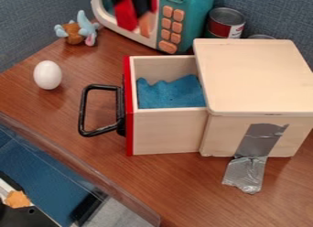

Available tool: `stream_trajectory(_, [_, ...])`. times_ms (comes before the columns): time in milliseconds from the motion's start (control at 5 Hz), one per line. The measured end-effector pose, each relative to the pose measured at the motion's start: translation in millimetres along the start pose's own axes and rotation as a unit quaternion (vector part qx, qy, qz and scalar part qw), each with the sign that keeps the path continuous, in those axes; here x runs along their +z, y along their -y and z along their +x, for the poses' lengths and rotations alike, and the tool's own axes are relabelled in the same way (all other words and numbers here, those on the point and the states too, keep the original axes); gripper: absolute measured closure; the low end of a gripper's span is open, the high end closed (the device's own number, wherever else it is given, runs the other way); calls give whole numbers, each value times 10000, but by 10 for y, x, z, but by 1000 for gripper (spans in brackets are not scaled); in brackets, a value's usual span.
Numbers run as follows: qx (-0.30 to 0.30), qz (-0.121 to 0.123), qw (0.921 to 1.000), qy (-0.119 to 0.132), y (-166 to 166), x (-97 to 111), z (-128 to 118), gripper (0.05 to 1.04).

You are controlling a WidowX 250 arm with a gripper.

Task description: Pick the red object from the drawer and put it to the right of the white object

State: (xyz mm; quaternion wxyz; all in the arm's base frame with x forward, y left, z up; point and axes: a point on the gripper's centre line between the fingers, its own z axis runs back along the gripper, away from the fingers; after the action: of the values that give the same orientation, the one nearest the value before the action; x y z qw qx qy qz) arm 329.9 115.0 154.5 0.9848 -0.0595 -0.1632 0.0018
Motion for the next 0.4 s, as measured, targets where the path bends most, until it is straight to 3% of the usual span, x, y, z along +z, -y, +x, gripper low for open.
stream_trajectory(200, [457,146,9988,-129,-355,-81,-18,504])
stream_trajectory(400, [681,217,9965,-431,-568,-302,-106,504])
